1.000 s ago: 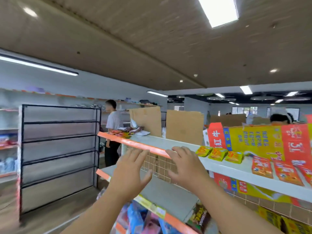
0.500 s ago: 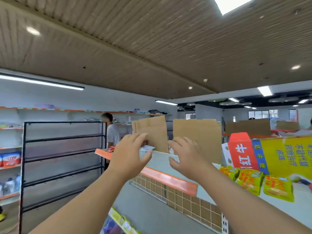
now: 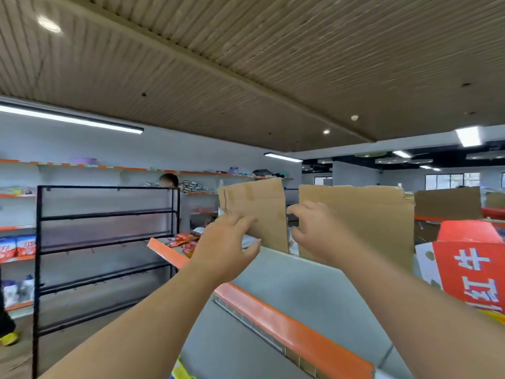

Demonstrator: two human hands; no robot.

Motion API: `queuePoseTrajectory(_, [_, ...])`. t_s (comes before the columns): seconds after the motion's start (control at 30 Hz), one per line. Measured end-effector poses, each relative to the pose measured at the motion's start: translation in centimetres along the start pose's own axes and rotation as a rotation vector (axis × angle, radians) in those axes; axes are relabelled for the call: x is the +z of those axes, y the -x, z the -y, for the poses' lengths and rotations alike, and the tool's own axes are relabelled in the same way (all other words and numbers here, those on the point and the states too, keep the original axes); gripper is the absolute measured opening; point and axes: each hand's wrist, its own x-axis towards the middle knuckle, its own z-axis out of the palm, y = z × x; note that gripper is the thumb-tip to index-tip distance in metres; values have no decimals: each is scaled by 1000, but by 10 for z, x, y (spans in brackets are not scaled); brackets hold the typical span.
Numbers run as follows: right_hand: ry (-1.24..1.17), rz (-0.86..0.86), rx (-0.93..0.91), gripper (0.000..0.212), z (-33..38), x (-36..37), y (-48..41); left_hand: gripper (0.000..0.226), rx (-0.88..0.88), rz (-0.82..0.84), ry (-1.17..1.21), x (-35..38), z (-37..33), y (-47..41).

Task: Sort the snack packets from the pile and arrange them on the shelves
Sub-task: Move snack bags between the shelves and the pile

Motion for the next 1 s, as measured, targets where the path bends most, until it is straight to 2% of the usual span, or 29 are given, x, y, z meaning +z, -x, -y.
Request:
queuePoseTrajectory(0.1, [-25, 61, -8, 39, 6, 19, -30, 59, 8, 9, -2, 18, 29, -14])
queuePoseTrajectory(0.3, [44, 183, -27, 45, 34, 79, -98, 49, 45, 19, 20, 65, 105, -50])
queuePoseTrajectory(0.43, [90, 232, 20, 37, 46, 128, -148, 42, 53, 17, 105, 110, 169, -91])
queuePoseTrajectory(0.57, [122, 306, 139, 30, 56, 179, -195, 53, 51, 69, 231, 159, 234, -135])
queuePoseTrajectory(0.67, [97, 373, 217, 15, 59, 211, -226, 57, 25, 115, 269, 184, 277, -169])
queuePoseTrajectory(0.8, [19, 373, 316, 27, 63, 246, -247, 54, -40, 211, 312, 213, 312, -202])
queuePoseTrajectory(0.87, [-26, 395, 336, 11, 62, 266, -254, 50, -38, 276, 337, 228, 321, -209])
queuePoseTrajectory(0.9, [-30, 428, 326, 11, 60, 273, -256, 49, -23, 293, 340, 232, 321, -210])
queuePoseTrajectory(1.0, [-14, 499, 318, 23, 62, 295, -264, 43, 29, 338, 308, 249, 323, -212])
